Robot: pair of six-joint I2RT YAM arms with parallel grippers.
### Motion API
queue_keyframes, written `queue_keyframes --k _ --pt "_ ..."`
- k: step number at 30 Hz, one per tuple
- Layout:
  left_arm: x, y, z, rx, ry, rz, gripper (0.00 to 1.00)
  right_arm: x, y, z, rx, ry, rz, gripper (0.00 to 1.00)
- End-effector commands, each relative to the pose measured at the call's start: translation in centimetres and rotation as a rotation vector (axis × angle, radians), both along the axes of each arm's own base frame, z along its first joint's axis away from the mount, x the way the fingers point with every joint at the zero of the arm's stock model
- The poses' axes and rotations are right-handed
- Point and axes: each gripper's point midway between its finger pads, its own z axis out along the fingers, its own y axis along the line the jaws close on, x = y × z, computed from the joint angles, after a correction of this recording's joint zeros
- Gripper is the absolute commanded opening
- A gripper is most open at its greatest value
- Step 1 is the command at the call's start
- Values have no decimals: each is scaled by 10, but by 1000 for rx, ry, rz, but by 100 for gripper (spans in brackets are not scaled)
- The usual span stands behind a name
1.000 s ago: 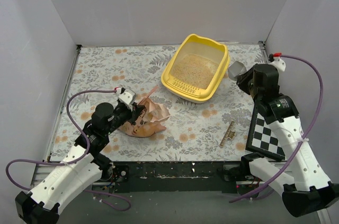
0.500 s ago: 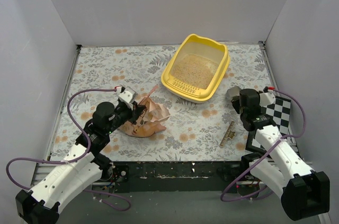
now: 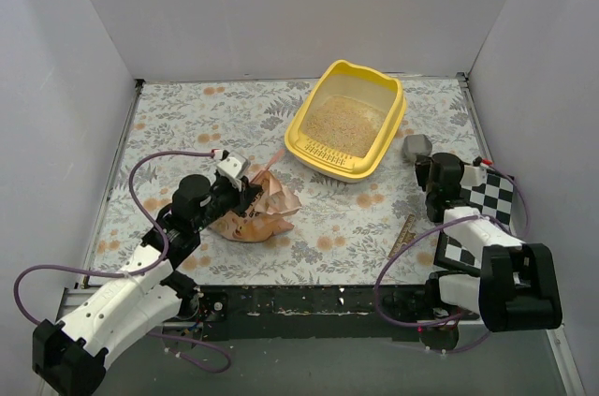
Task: Fill the litter box with clean litter
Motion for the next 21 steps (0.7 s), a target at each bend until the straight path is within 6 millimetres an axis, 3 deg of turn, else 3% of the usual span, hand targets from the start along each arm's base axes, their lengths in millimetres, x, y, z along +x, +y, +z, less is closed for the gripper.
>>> queue_keyframes --k 1,11,17,21 --pt "4 -6 14 -11 -30 -18 0 -2 2 -37 53 98 20 22" --pt "9 -6 5 13 -16 -6 0 3 6 -60 75 158 54 50" --pt "9 -6 4 15 -16 -5 0 4 5 -58 45 182 82 66" --pt "9 -6 9 7 -27 -6 0 5 16 -44 4 201 191 72"
